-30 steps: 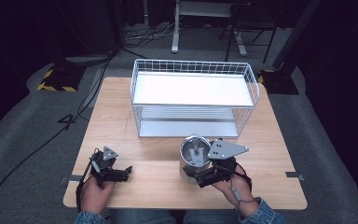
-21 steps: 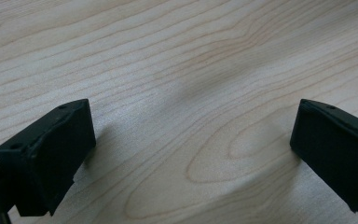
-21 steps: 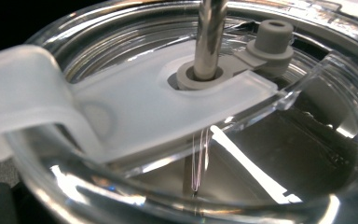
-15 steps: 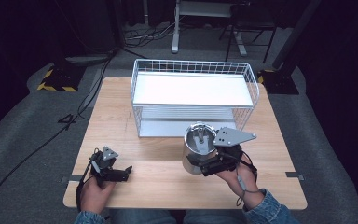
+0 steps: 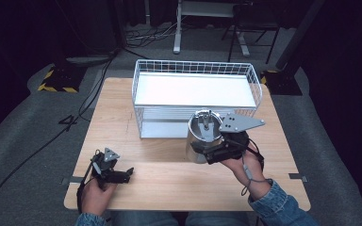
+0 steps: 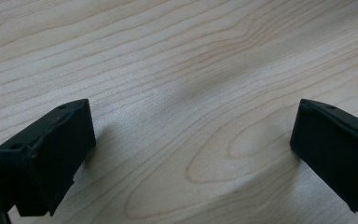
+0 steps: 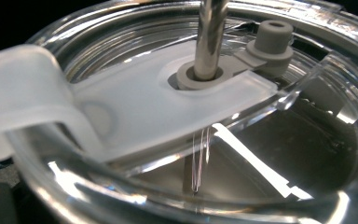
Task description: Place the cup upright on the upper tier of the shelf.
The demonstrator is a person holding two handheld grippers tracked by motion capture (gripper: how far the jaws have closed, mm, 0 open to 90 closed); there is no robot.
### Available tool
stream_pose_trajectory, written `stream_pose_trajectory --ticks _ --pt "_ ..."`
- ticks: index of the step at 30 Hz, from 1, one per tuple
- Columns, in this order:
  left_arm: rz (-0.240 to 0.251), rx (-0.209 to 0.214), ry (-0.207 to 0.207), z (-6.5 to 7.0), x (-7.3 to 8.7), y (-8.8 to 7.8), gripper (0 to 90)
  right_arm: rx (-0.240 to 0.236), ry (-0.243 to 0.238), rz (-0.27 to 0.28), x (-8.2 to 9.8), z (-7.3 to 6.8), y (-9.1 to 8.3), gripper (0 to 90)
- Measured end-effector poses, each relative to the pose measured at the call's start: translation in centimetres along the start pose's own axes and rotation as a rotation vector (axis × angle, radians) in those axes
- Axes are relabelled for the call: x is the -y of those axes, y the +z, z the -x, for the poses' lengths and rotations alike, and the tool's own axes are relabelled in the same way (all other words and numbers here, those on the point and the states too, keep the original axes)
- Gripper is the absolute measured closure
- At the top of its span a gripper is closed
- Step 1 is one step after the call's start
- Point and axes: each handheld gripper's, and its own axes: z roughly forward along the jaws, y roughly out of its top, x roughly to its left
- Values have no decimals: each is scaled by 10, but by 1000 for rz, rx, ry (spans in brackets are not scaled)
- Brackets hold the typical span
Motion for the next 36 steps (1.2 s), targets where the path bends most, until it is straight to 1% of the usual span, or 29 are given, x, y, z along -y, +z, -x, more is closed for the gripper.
stream_pose_trajectory --ticks 5,6,7,9,11,15,16,17,18,19,21,22,23,27,28,29,34,35,36 --pt "0 0 0 0 0 0 3 18 -26 -7 -15 4 -2 37" --pt "0 0 0 0 0 0 3 18 -26 -7 -15 4 -2 37" --pt "0 0 0 0 0 0 3 21 -28 -9 -20 7 -2 37" --pt "0 0 0 0 0 0 3 22 -26 -9 -23 8 -2 37" --pt "0 0 0 0 0 0 3 26 -24 -8 -30 14 -2 37" --pt "0 0 0 0 0 0 3 33 -23 -24 -38 22 0 37" --pt "0 0 0 0 0 0 3 33 -23 -24 -38 22 0 37" --pt "0 0 0 0 0 0 3 31 -16 -20 -43 28 0 37" --pt "0 0 0 0 0 0 3 31 -16 -20 -43 28 0 37" --pt "0 0 0 0 0 0 3 33 -3 -14 -48 33 0 38" --pt "0 0 0 0 0 0 3 34 1 -12 -50 36 0 37" --pt "0 0 0 0 0 0 3 38 12 -7 -55 42 0 37" --pt "0 0 0 0 0 0 3 43 14 -4 -58 45 0 37" --pt "0 0 0 0 0 0 3 60 29 9 -68 56 0 37" --pt "0 0 0 0 0 0 3 60 29 9 -68 56 0 37" --pt "0 0 1 0 0 0 3 69 38 16 -74 62 2 37" --pt "0 -1 1 0 0 0 3 100 44 23 -85 76 6 37" --pt "0 -1 1 0 0 0 3 100 44 23 -85 76 6 37" --pt "0 0 0 0 0 0 3 105 44 21 -87 79 7 37"
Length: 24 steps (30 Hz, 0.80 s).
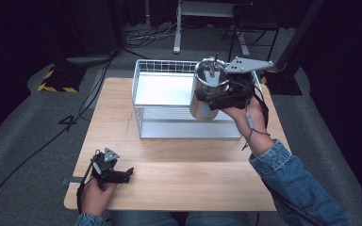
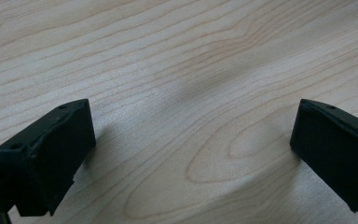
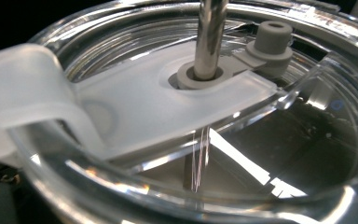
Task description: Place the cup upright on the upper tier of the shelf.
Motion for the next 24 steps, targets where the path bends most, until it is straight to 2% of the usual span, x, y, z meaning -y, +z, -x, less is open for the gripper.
stream_pose_trajectory --ticks 8,10,11,12,14,20,24 --pt "-1 0 0 0 0 0 3 67 63 -12 -9 33 17 37" --pt "-1 0 0 0 0 0 3 73 68 -16 -9 37 19 37" --pt "-1 0 0 0 0 0 3 91 78 -22 -10 45 23 37" --pt "-1 0 0 0 0 0 3 91 78 -22 -10 45 23 37" --pt "-1 0 -1 0 0 0 3 121 81 -28 -10 54 27 37" --pt "-1 0 -1 0 0 0 3 153 124 -28 -9 71 35 37" --pt "-1 -1 0 0 0 0 3 169 132 -33 -8 78 40 37"
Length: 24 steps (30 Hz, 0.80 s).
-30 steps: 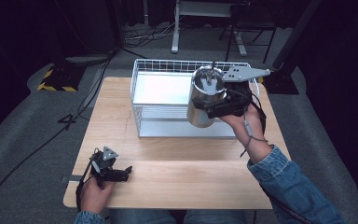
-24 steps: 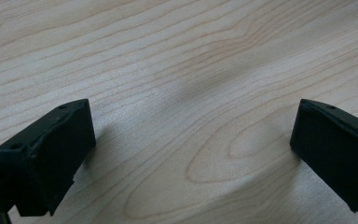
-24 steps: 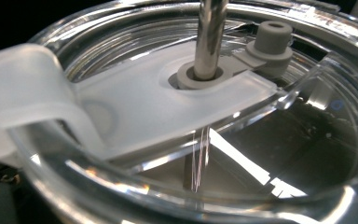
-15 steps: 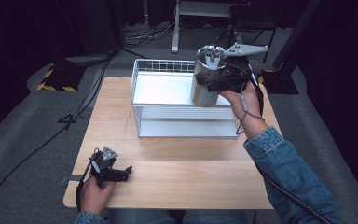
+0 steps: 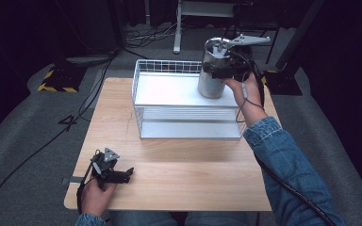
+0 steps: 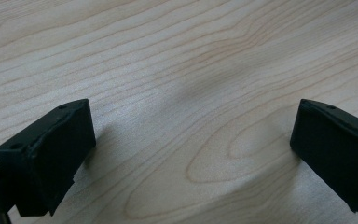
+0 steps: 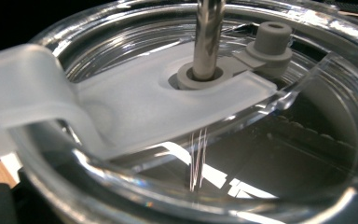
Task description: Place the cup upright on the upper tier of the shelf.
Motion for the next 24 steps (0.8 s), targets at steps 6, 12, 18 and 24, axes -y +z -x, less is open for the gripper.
stream_pose_trajectory --ticks 6,12,18,24 --pt "0 1 -1 0 0 0 3 9 3 -7 2 4 8 37" --pt "1 1 -2 0 0 0 3 14 10 -15 4 7 14 37" --pt "0 1 -1 0 0 0 3 8 30 -13 5 10 15 37" --pt "1 2 -6 0 0 0 3 3 42 -11 5 14 16 36"
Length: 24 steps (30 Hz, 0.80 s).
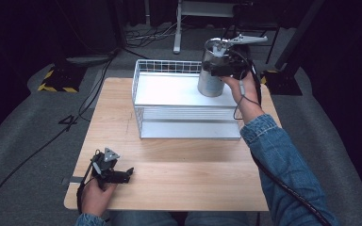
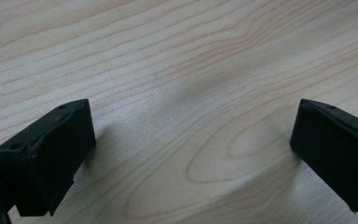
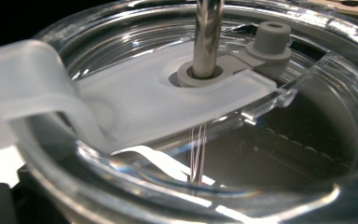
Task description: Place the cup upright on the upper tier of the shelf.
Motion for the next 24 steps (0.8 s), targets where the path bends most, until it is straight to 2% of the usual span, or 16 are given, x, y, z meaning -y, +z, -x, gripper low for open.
stream_pose_trajectory --ticks 12,18,19,24 --pt "0 -1 1 0 0 0 3 3 3 7 0 1 1 34" --pt "0 0 0 0 0 0 3 -7 7 29 2 3 2 0" --pt "1 -1 3 0 0 0 3 -12 13 47 3 4 1 0" --pt "-1 -2 6 0 0 0 3 -21 13 43 3 4 -2 0"
